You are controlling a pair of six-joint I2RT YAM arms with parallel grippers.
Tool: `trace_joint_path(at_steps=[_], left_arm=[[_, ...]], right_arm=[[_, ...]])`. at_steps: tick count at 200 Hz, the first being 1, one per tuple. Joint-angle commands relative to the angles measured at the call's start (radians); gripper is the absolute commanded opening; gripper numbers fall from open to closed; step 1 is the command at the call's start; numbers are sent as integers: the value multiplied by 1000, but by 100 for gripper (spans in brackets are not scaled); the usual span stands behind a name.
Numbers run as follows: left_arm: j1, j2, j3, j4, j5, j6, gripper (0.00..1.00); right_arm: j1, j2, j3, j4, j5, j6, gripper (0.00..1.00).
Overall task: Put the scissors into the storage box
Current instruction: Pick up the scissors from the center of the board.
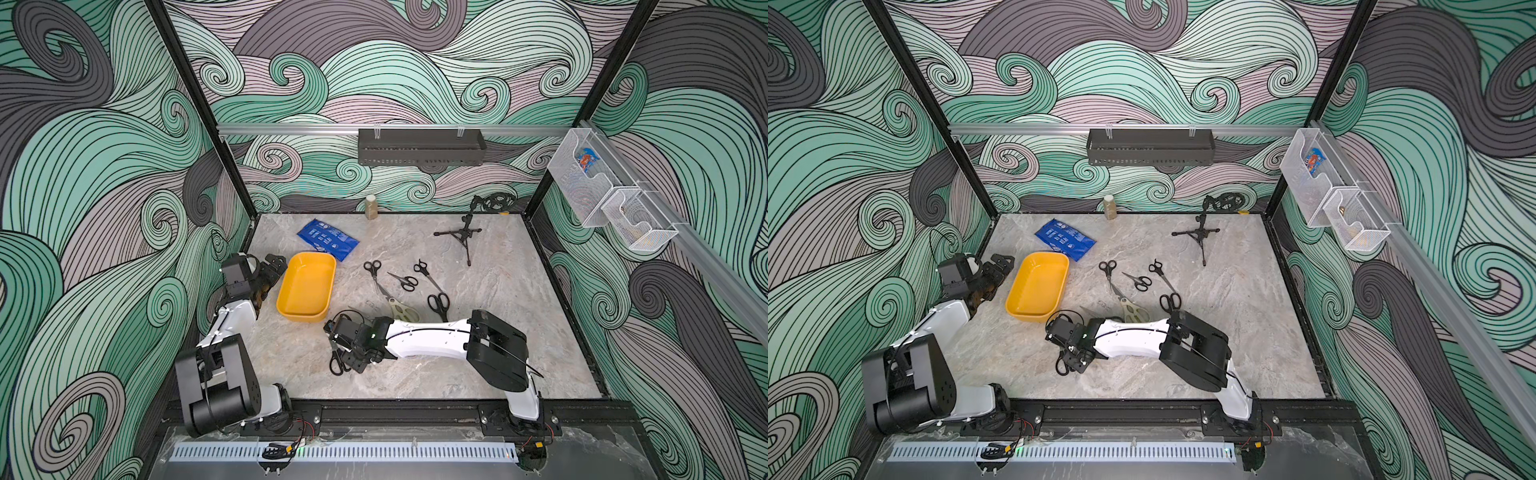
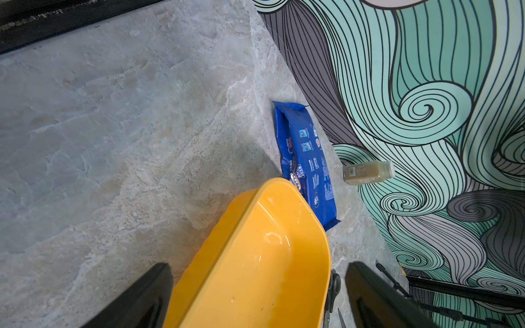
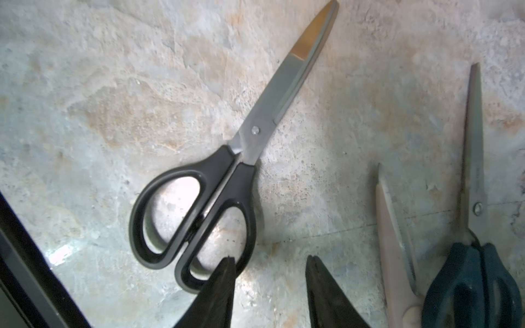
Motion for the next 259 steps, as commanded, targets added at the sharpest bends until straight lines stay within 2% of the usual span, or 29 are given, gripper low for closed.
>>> trace_joint_path(at_steps=[1,50,112,177,224,259], left_arm=[[11,-14,3,25,32,-3,99],[13,-15,-3,37,53,-1,99],[15,-7,-3,33,56,1,98],[17,-1,-4,36,57,-2,99],[19,24,-4,39,69,-2,98],[19,44,-3,43,87,1,99]], right_arm=[[-1,19,27,-28,6,-12,45],[-1,56,48,-48,1,-12,44],[-2,112,91,-108,11,-1,38],[-18,159,103,-172,5,26,20],[-32,154,84,-181,-1,26,0],[-42,123,70,-178,13,27,0]])
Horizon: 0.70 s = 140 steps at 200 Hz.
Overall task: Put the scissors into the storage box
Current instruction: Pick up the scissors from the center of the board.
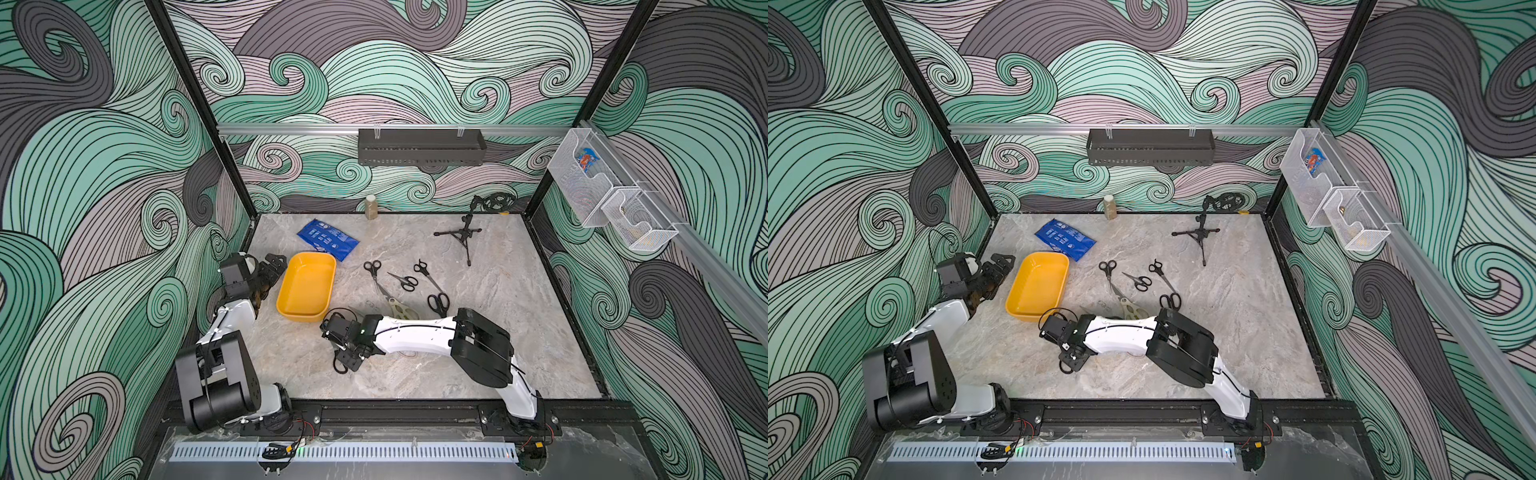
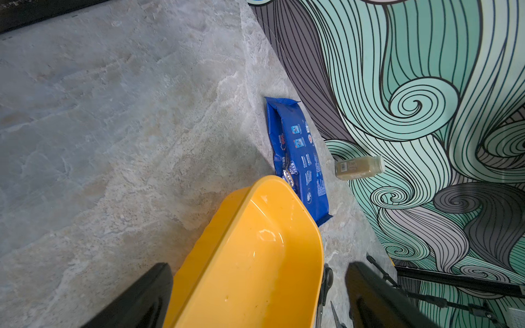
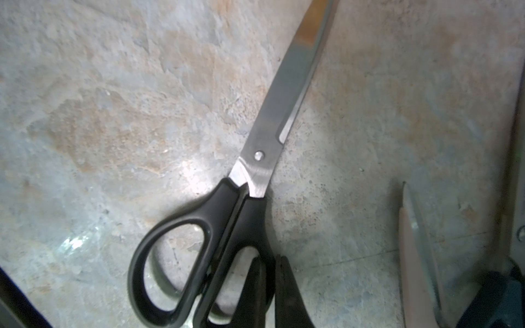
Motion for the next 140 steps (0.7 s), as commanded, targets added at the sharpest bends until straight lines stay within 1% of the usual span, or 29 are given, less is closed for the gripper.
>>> trace_joint_path(at_steps=[1,25,54,83,116,135,140], left_arm=[[6,18,-3,18,31,1,99],[6,28,-1,18,49,4,99],[3,34,21,6,73,1,99],[1,39,32,-1,79,-3,99],[1,40,26,2,77,6,98],[1,40,22,4,74,14,99],[1,71,23,4,75,13,98]], right_arm=[[-27,18,-50,-77,36,1,0],[-43,-39,-72,-54,31,4,0],[-80,-129,-95,-23,-19,27,0],[-107,-183,-92,-22,-46,48,0],[-137,-201,-47,-24,-71,98,0],[-154,-183,18,-24,-77,125,0],[-157,-174,44,-24,-77,131,0]])
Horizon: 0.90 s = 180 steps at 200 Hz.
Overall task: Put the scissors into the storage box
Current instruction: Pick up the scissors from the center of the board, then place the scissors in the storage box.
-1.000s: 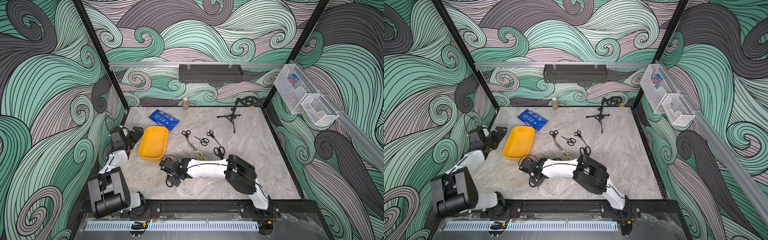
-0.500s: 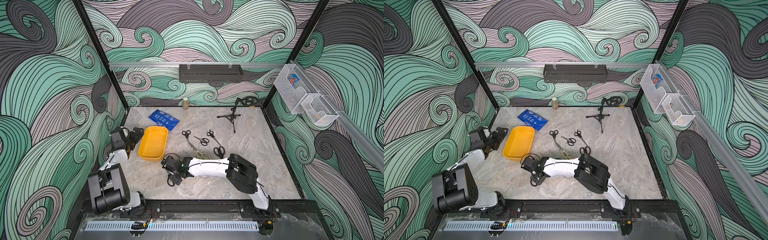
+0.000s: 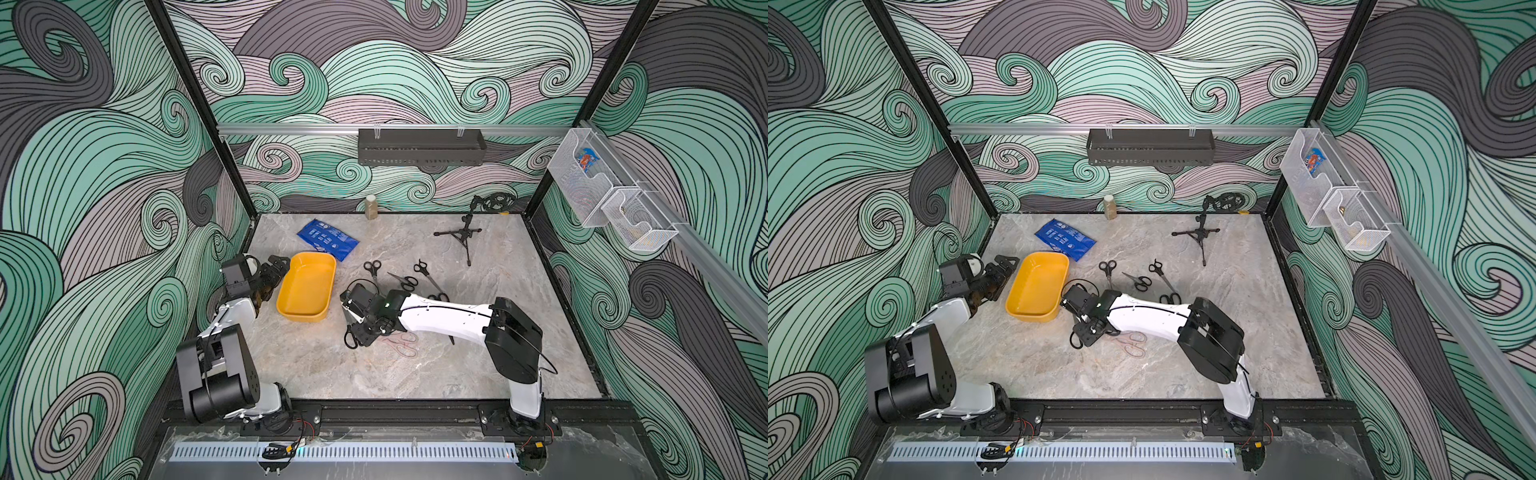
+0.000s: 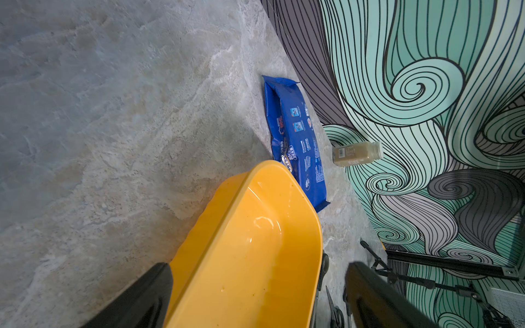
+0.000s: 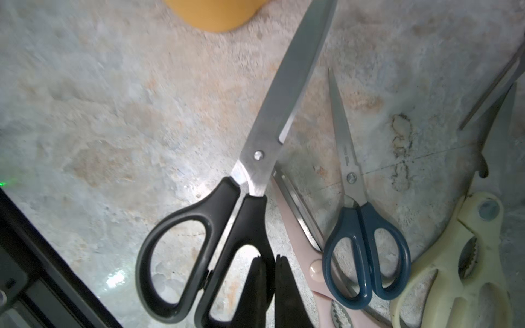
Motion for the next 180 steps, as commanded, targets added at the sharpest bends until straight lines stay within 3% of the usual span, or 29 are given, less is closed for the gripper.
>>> trace_joint_path(at_steps=[1,90,140,180], left_arm=[[1,37,22,4,14,13,99],[10,68,23,-1,3,7,98],[21,49,14,3,-14,-4,99],[36,46,10,7,-15,-13,98]], right_arm=[[-19,9,89,3,-25,52,0],[-40,347,650,5,42,132,0],[-59,501,812,4,66,210,0],[-64,584,853,4,75,274,0]])
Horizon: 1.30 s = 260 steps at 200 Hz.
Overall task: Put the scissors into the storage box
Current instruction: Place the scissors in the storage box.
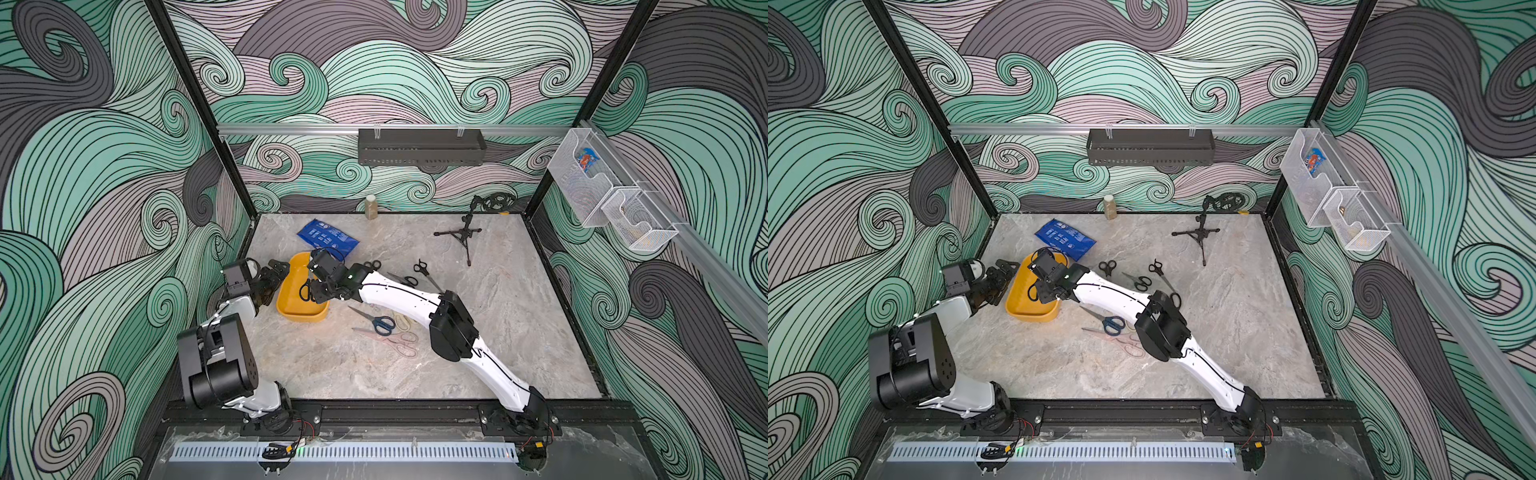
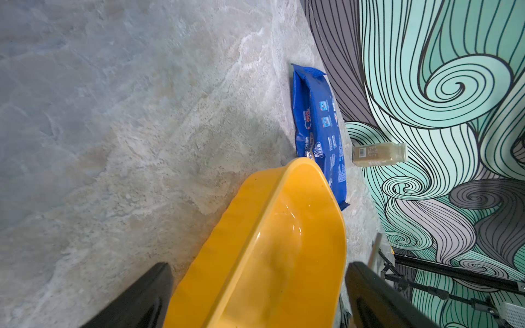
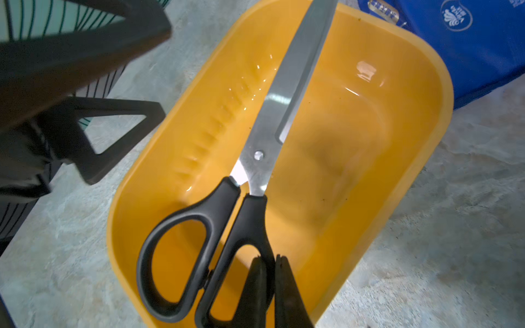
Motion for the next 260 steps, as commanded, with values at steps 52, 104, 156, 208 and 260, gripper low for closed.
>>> trace_joint_path(at_steps=[52,104,156,208,260], left_arm=[[17,-17,5,25,2,-20,98],[18,-1,6,37,25,-25,99],[17,2,3,44,36,-29,99],[16,8,7,50,67,-17,99],[-56,-1,91,-49,59,60,98]], right_arm=[[-3,78,33,-1,0,79,0],[-8,84,42,-2,0,72,18],[-9,62,71,-1,-9,49,29],[-11,-36,63,-2,3,-53,35],[-35,-244,-167,-1,68,-213,39]])
